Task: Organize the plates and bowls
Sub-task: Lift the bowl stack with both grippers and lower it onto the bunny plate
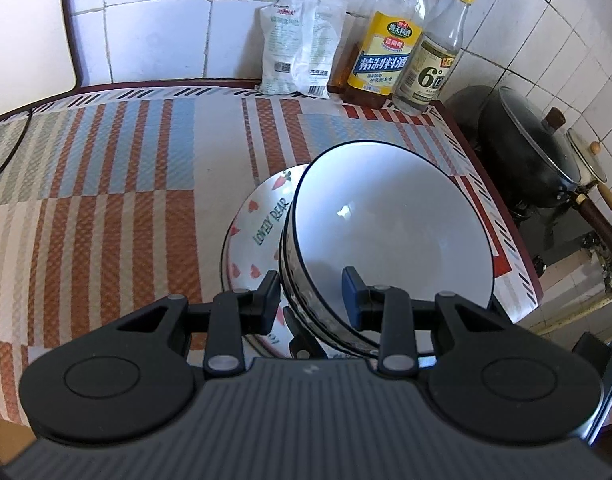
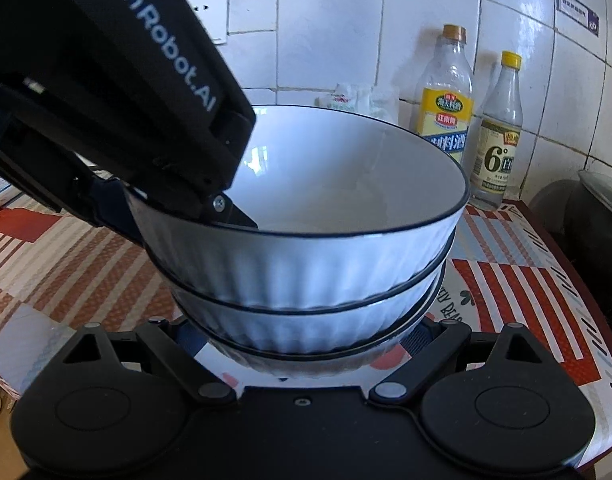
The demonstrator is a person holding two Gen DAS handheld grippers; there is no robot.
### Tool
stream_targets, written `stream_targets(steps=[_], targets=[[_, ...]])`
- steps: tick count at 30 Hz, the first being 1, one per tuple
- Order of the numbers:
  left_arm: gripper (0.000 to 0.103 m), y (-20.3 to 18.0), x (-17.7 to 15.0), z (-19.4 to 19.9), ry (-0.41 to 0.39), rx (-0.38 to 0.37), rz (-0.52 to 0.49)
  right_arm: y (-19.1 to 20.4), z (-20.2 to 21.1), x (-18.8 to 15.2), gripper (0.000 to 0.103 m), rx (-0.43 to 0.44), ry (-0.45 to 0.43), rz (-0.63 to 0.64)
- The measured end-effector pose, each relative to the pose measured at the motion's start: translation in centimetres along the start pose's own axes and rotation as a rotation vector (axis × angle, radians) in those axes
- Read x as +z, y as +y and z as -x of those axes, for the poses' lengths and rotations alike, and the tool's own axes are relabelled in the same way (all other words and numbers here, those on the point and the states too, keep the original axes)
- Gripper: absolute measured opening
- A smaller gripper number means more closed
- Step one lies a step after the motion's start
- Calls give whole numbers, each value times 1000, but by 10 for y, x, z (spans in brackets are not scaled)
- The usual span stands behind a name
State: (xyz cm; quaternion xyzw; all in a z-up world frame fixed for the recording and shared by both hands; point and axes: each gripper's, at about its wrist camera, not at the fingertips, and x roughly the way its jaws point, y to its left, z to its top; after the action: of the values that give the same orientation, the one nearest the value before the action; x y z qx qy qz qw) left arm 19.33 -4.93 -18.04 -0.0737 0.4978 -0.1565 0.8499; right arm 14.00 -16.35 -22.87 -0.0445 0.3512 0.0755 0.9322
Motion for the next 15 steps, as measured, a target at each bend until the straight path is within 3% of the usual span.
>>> stream_targets(steps=[15], targets=[[31, -10, 13, -24, 63, 22, 7, -19, -18, 2, 96, 38, 95, -25]])
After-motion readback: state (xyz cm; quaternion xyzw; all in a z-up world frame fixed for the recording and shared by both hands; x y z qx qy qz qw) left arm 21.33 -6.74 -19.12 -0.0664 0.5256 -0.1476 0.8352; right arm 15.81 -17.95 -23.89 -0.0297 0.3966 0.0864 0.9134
